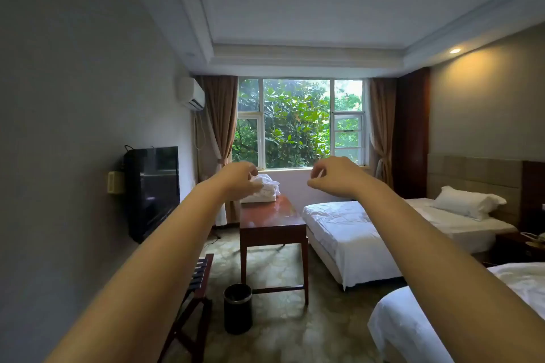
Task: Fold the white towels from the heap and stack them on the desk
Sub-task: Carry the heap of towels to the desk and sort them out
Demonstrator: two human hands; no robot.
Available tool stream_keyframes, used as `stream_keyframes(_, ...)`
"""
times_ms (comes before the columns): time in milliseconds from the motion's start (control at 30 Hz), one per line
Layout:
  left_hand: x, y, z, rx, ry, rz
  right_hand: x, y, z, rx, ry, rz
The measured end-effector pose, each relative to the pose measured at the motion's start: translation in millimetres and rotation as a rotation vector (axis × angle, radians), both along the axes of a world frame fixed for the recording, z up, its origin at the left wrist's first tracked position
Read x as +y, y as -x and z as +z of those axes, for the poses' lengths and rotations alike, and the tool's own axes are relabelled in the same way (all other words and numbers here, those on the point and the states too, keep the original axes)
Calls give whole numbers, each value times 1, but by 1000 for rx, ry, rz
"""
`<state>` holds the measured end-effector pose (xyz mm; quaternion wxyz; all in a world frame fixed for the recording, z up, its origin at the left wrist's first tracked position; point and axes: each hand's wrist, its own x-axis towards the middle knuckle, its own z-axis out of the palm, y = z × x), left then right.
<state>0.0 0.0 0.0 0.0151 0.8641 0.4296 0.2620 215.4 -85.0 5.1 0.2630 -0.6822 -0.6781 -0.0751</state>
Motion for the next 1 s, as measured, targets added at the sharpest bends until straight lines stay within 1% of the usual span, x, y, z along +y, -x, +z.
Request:
stream_keyframes(200,66,-31,-37,21,61,-44,64,-24,-30,4,76,-17)
stream_keyframes(400,161,-92,-64,-3,38,-133,164,-87,-59,-14,129,-20)
stream_keyframes(567,274,-178,-74,10,72,-89,280,-168,-69,-53,128,27)
stream_keyframes(700,362,-251,-82,74,162,-9,371,-238,-76,-32,127,22)
stream_keyframes(867,463,-326,-101,130,211,-17,466,-319,-106,43,203,-37)
stream_keyframes(1000,550,-379,-114,138,217,-49,546,-373,-118,71,196,-69)
